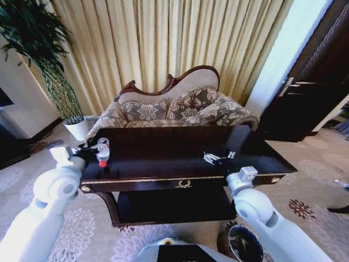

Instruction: Move to the front of the table and place the trash on the table into the trash bin.

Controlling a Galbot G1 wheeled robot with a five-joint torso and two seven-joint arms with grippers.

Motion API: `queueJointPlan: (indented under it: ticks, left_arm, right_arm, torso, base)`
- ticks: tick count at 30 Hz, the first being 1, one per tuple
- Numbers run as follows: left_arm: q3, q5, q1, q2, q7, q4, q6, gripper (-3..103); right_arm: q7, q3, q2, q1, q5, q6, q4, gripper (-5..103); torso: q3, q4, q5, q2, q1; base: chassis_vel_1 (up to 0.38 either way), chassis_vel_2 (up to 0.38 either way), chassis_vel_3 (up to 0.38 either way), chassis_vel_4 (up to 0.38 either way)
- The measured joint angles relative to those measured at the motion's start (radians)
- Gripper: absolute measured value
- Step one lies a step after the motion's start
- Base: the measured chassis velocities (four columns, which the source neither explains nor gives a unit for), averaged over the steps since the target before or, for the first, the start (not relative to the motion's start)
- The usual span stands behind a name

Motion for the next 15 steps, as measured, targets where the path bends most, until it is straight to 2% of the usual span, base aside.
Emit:
queueJointPlan:
  ticks: [3,5,6,8,9,11,15]
  left_arm:
    - [0.019,-0.014,-0.006,-0.001,-0.017,0.002,0.007,100]
    - [0.042,-0.028,-0.004,-0.003,-0.063,-0.003,0.01,100]
    - [0.042,-0.028,-0.004,-0.003,-0.063,-0.003,0.01,100]
    - [0.054,-0.051,0.002,-0.004,-0.121,-0.014,0.011,100]
    - [0.054,-0.051,0.002,-0.004,-0.121,-0.014,0.011,100]
    - [0.066,-0.082,-0.003,-0.003,-0.193,-0.014,0.011,100]
    - [0.068,-0.101,-0.006,-0.003,-0.222,0.002,0.01,100]
  right_arm:
    - [-0.004,-0.002,-0.001,0.004,-0.002,0.0,-0.011,100]
    - [-0.007,-0.008,-0.003,0.022,-0.003,0.0,-0.034,100]
    - [-0.007,-0.008,-0.003,0.022,-0.003,0.0,-0.034,100]
    - [-0.008,-0.013,-0.005,0.038,0.0,-0.001,-0.049,100]
    - [-0.008,-0.013,-0.005,0.038,0.0,-0.001,-0.049,100]
    - [-0.012,-0.019,-0.002,0.042,0.0,-0.002,-0.057,100]
    - [-0.016,-0.026,0.01,0.037,-0.004,-0.002,-0.059,100]
  torso:
    - [0.0,0.0,0.0001,0.0,0.0]
    - [0.0,0.0001,-0.0002,0.0,0.0]
    - [0.0,0.0001,-0.0002,0.0,0.0]
    - [0.0,0.0005,-0.0003,0.0,0.0]
    - [0.0,0.0005,-0.0003,0.0,0.0]
    - [0.0,0.0002,-0.0001,0.0,0.0]
    - [0.0,0.0001,-0.0001,0.0,0.0]
  base:
    - [0.0,0.0,0.0,0.0]
    - [0.0,0.0,0.0,0.0]
    - [0.0,0.0,0.0,0.0]
    - [0.0,0.0,0.0,0.0]
    - [0.0,0.0,0.0,0.0]
    - [0.0,0.0,0.0,0.0]
    - [0.0,0.0,0.0,0.0]
